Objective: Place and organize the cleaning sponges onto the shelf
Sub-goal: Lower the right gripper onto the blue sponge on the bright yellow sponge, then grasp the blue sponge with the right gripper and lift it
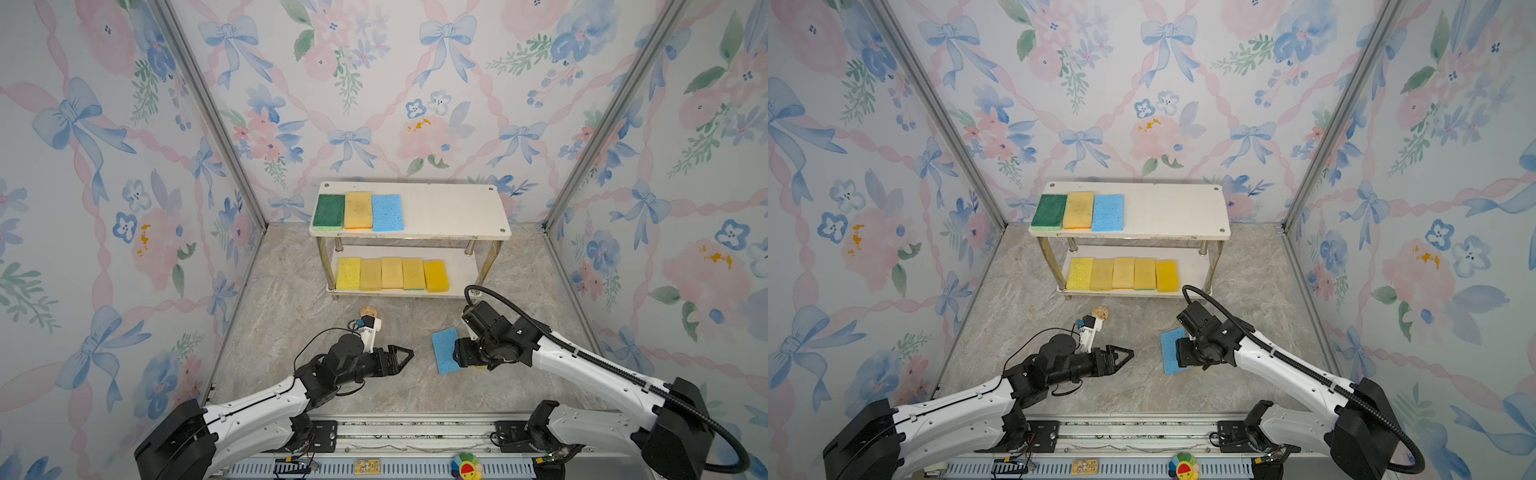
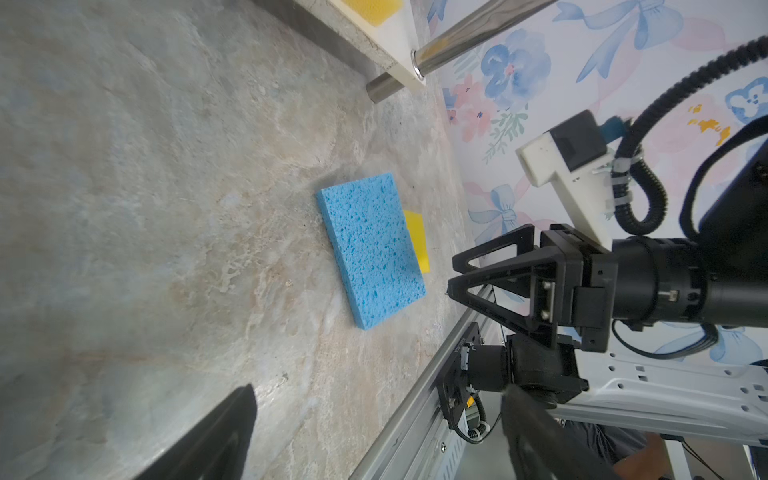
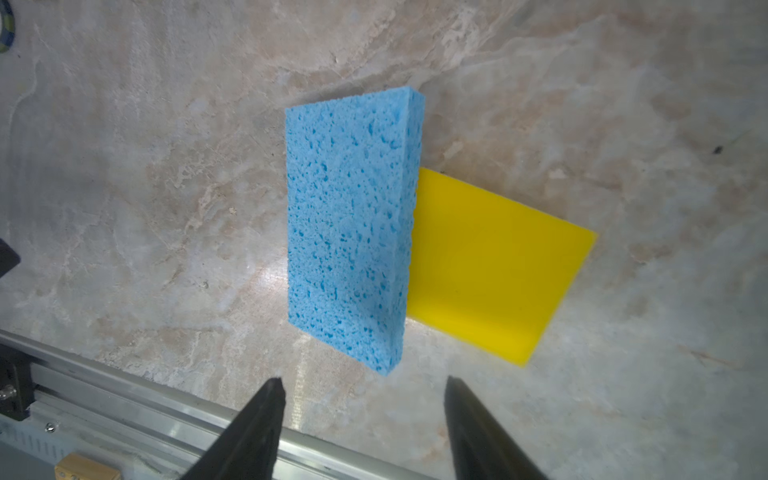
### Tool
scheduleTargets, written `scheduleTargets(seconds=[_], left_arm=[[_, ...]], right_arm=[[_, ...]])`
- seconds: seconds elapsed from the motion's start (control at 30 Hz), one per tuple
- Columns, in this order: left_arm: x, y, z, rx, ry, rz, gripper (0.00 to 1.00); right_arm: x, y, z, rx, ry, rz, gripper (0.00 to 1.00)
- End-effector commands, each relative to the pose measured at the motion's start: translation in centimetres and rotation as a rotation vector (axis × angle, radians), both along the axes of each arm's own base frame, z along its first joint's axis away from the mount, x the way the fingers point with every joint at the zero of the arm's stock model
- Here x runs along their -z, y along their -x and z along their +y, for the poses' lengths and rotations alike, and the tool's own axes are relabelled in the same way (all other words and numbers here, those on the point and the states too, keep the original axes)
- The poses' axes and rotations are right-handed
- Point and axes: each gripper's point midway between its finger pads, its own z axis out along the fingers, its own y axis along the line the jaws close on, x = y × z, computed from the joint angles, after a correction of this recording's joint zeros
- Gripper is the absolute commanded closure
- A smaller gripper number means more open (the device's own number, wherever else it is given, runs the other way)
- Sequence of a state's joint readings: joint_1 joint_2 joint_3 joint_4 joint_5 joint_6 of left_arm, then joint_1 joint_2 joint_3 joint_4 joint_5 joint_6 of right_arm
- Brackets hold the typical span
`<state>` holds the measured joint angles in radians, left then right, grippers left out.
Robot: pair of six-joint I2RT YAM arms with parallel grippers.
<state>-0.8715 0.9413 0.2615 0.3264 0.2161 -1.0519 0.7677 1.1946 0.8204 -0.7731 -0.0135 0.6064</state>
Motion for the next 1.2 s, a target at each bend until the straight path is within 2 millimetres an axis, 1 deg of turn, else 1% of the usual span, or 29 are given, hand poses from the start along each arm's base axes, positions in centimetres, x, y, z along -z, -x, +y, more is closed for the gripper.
scheduleTargets(seconds=[0.0,0.17,0.37,0.5,0.67,0.87,0.97,1.07,1.17], left_arm=[[0.2,0.0,-0.2,0.013,-0.003,-0.022,0.06],[0.6,0.1,0.0,0.015,-0.012,-0.019,0.07],[0.7,0.2,0.3,0.009,-0.008,-0.021,0.06],[0.8,0.2,0.6,0.003,-0.005,-0.018,0.06],[0.9,0.2,0.7,-0.001,-0.004,-0.014,0.06],[1.1,0.1,0.7,-0.002,-0.008,-0.01,0.07],[1.1,0.1,0.7,0.0,-0.008,-0.008,0.07],[1.1,0.2,0.7,-0.001,-0.007,-0.009,0.06],[0.9,0.2,0.7,-0.002,-0.001,-0.012,0.06]], right_arm=[[-0.3,-1.3,1.0,-0.035,0.008,-0.041,0.37],[1.2,-1.7,1.9,-0.046,0.015,-0.013,0.4],[2.8,-1.8,2.0,-0.04,0.036,0.011,0.46],[3.8,-1.6,1.8,-0.033,0.048,0.027,0.5],[4.3,-1.4,1.5,-0.032,0.063,0.032,0.57],[4.9,-1.2,0.7,-0.027,0.098,0.039,0.6],[5.3,-1.2,0.7,-0.027,0.106,0.046,0.65],[5.3,-1.2,0.7,-0.022,0.103,0.046,0.74],[4.9,-1.3,0.8,-0.02,0.094,0.036,0.85]])
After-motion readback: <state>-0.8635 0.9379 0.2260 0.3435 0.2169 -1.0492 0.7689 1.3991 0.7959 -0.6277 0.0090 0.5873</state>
